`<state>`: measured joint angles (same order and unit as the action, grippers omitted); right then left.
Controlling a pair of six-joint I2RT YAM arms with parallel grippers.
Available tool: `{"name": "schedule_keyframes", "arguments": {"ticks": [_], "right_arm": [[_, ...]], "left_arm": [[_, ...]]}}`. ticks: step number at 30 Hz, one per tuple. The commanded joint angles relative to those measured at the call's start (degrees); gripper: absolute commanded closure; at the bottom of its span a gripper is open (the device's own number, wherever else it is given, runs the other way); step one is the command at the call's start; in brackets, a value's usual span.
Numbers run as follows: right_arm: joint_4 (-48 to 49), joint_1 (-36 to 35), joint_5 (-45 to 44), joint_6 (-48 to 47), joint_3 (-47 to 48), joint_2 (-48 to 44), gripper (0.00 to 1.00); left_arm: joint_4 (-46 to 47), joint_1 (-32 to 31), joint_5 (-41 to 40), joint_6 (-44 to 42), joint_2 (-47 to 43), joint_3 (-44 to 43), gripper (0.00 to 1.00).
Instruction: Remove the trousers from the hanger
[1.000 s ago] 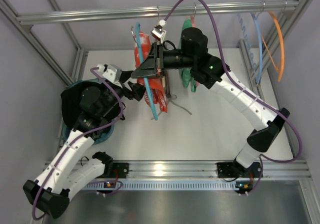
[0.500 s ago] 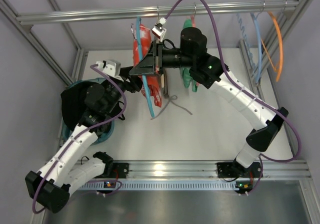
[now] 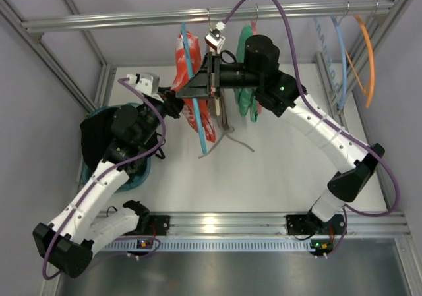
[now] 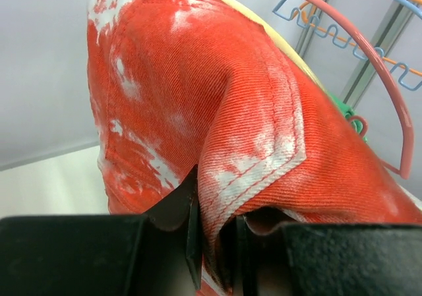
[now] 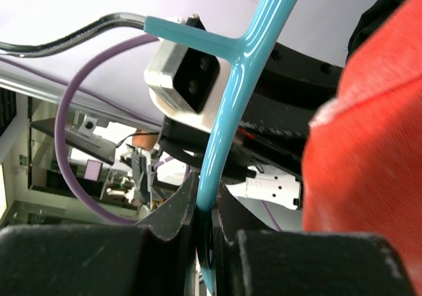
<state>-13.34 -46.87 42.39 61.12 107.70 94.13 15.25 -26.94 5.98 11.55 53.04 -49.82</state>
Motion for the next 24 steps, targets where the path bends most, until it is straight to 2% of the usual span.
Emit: {"name": "schedule_keyframes", "arguments": {"ticks": [1, 11, 19, 24], "right_arm": [[7.37, 1.69, 6.48, -1.44, 0.32, -7.81, 1.00], [4.99, 8.90, 6.83, -4.87, -8.46, -13.26, 1.00], [3.59, 10.57, 6.83, -6.02, -15.06, -14.67, 1.00], [2.89, 10.84, 6.65, -7.07, -17.08, -15.20, 1.00]], "left_arm": [[2.25, 1.10, -5.36, 2.33, -1.00, -7.90, 1.00], [-2.59, 3.64, -5.45, 7.60, -1.09, -17.05, 1.00], [-5.31, 7.86, -5.36, 13.23, 0.23, -27.60, 1.00], [-7.16, 10.23, -10.02, 16.04, 0.75, -32.35, 1.00]]}}
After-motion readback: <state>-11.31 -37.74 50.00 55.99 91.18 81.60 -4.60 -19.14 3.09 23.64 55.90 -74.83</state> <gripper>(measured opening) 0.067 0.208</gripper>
